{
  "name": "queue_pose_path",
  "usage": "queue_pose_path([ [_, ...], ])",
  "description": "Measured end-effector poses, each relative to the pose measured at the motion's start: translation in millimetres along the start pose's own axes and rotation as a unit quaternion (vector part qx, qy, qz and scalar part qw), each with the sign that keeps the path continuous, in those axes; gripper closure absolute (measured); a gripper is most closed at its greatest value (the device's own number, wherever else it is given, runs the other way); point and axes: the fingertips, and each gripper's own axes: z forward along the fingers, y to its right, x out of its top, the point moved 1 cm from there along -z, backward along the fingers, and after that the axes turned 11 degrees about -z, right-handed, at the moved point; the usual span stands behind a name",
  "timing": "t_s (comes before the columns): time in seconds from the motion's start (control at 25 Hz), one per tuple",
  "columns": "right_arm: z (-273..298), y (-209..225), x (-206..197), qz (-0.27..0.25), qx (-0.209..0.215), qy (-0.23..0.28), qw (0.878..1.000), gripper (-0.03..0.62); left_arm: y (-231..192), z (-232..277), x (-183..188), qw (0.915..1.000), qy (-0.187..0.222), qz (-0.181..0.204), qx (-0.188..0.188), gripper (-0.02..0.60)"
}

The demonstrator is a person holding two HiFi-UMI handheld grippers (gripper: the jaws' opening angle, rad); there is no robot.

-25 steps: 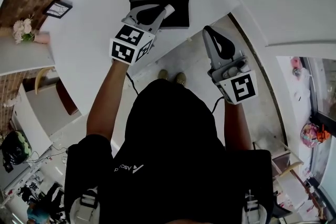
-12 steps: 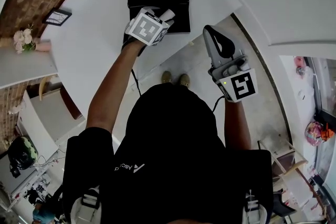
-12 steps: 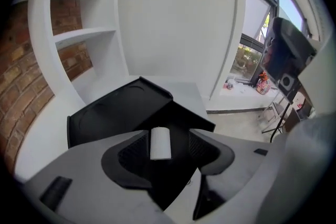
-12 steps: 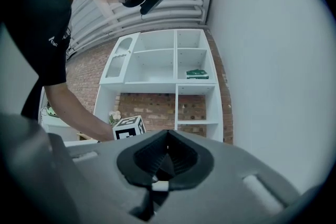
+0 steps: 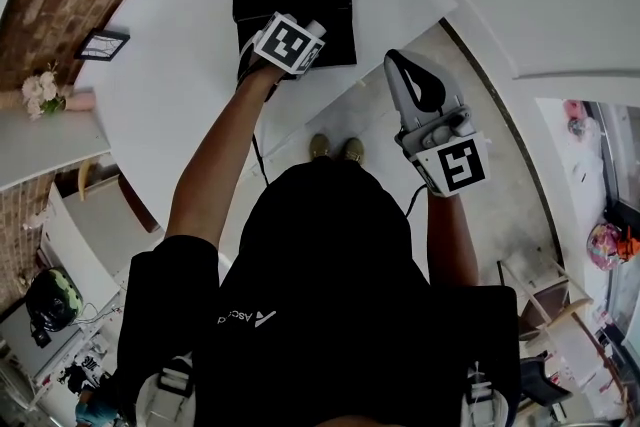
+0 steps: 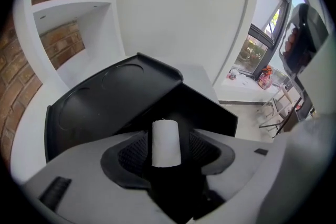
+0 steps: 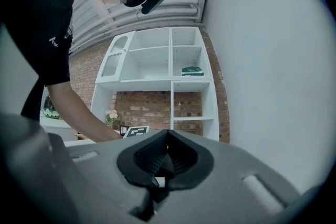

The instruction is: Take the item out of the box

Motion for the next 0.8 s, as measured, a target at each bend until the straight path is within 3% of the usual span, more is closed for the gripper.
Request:
queue_pose_path([
  [0.28, -8, 11, -8, 0.005, -0.016, -0.006, 1.0, 0.594, -2, 18, -1, 0.9997, -0.019, -0.016, -0.005, 0.344],
  [0.36, -9, 12, -9, 0.004, -0.02, -0.002, 1.0, 0.594, -2, 19, -1, 0.9997, -0.02, -0.016, -0.005, 0.376],
  [0.4, -9, 12, -9, 0.005, -0.02, -0.004, 1.0, 0.594, -3, 19, -1, 0.9997, -0.02, -0.016, -0.004, 0.403],
  [0.8, -6, 7, -14, 0.007, -0.017, -0.009, 1.0, 0.594, 1, 8, -1, 0.9996, 0.0, -0.026, -0.009, 0.408],
])
